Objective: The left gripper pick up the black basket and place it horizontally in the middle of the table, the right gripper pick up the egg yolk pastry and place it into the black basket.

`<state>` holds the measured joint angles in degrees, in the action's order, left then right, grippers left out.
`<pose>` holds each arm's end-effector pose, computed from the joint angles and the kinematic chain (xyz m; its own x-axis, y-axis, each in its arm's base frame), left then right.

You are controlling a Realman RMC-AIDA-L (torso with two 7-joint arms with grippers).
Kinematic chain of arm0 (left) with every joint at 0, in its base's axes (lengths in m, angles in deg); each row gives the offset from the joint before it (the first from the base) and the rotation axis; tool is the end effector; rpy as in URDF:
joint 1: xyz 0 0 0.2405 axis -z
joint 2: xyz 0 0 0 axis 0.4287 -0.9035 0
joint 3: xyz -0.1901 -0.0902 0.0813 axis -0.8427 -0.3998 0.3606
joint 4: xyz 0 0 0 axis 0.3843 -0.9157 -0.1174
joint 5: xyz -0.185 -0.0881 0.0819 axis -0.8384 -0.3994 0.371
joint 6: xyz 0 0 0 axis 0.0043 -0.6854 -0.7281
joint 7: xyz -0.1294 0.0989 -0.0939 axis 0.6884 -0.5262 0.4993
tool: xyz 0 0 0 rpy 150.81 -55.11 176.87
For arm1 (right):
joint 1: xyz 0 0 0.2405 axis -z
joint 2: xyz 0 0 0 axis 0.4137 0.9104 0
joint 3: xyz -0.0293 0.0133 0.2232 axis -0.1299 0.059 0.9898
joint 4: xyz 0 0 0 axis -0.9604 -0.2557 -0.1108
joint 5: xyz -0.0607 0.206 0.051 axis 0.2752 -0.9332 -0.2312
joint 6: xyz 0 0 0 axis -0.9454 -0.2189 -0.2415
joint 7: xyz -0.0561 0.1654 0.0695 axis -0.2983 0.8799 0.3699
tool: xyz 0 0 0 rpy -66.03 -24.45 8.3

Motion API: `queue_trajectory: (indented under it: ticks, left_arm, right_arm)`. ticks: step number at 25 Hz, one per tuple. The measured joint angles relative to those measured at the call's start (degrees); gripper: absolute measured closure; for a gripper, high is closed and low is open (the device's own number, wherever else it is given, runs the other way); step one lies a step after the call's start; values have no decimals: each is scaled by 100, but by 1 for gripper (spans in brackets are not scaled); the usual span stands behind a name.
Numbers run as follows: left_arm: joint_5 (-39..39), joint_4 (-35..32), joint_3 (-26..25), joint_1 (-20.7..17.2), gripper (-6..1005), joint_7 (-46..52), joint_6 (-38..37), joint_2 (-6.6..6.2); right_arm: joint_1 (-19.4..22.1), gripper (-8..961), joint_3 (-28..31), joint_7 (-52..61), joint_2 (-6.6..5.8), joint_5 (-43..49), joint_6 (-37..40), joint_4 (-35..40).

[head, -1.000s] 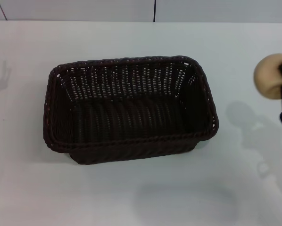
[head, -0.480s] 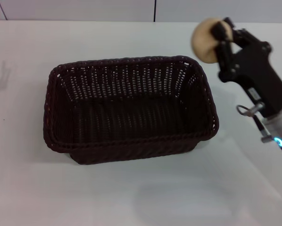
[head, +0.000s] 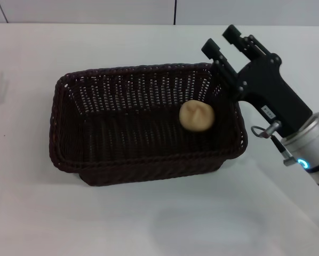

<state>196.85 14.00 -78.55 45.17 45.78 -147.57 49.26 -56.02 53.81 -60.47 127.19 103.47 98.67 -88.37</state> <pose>-0.3456 0.3613 0.0743 0.6936 -0.1744 0.6990 0.7204 0.1612 -0.6746 0.1654 0.3147 -0.0670 0.4266 0.1630 -0.8896 -0.5726 -0.7127 -0.4052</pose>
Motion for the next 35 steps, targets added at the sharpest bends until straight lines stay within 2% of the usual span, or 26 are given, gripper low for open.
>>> queue_trajectory:
  ticks: [3, 4, 5, 6, 8, 11, 12, 13, 17, 22, 35]
  left_arm:
    - [2, 0, -7, -31, 180, 0, -1, 0]
    - [2, 0, -27, -74, 180, 0, -9, -1]
    - [2, 0, -27, -74, 180, 0, -9, -1]
    - [2, 0, -34, -95, 180, 0, -12, 0]
    - [0, 0, -43, -157, 180, -1, -26, -1]
    - [1, 0, -44, -177, 180, -2, -25, 0]
    - [0, 0, -44, -184, 180, -5, -25, -1]
    - [0, 0, -44, -184, 180, -5, -25, -1]
    - [2, -2, -22, -215, 180, -165, -11, 10]
    - [-3, -13, -10, -256, 180, -242, -9, 32]
    - [-38, -122, -8, -360, 180, -193, 5, 57]
  right_arm:
    - [231, 485, 160, -16, 0, -116, 111, 23]
    - [499, 464, 432, -38, 0, -142, 229, 99]
    - [499, 443, 432, -38, 0, -142, 229, 99]
    - [653, 421, 627, -41, 0, -147, 298, 140]
    - [1295, 361, 1550, -45, -1, -190, 524, 296]
    - [1445, 246, 1800, -46, 5, -192, 558, 333]
    - [1693, 207, 2255, -47, 21, -195, 597, 373]
    - [1693, 191, 2255, -47, 21, -195, 597, 373]
    - [2242, 127, 3224, -83, 50, -201, 644, 380]
    - [2402, 126, 3292, -146, 45, -201, 622, 395]
    - [2482, 126, 3258, -206, 59, -201, 566, 483]
